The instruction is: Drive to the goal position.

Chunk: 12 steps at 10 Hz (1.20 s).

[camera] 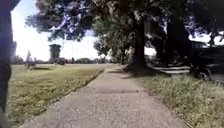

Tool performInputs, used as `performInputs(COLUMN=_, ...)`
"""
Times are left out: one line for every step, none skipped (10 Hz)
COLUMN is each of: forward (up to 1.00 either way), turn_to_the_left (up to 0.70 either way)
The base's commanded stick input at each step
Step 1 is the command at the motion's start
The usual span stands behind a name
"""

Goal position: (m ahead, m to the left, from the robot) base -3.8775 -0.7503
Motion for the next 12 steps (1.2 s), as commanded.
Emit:
performInputs(forward=0.08, turn_to_the_left=0.0)
performInputs(forward=0.08, turn_to_the_left=0.0)
performInputs(forward=0.09, turn_to_the_left=0.0)
performInputs(forward=0.09, turn_to_the_left=0.0)
performInputs(forward=0.08, turn_to_the_left=0.0)
performInputs(forward=0.08, turn_to_the_left=0.0)
performInputs(forward=0.08, turn_to_the_left=0.0)
performInputs(forward=0.09, turn_to_the_left=0.0)
performInputs(forward=0.1, turn_to_the_left=0.0)
performInputs(forward=0.1, turn_to_the_left=0.0)
performInputs(forward=0.09, turn_to_the_left=0.0)
performInputs(forward=0.09, turn_to_the_left=0.0)
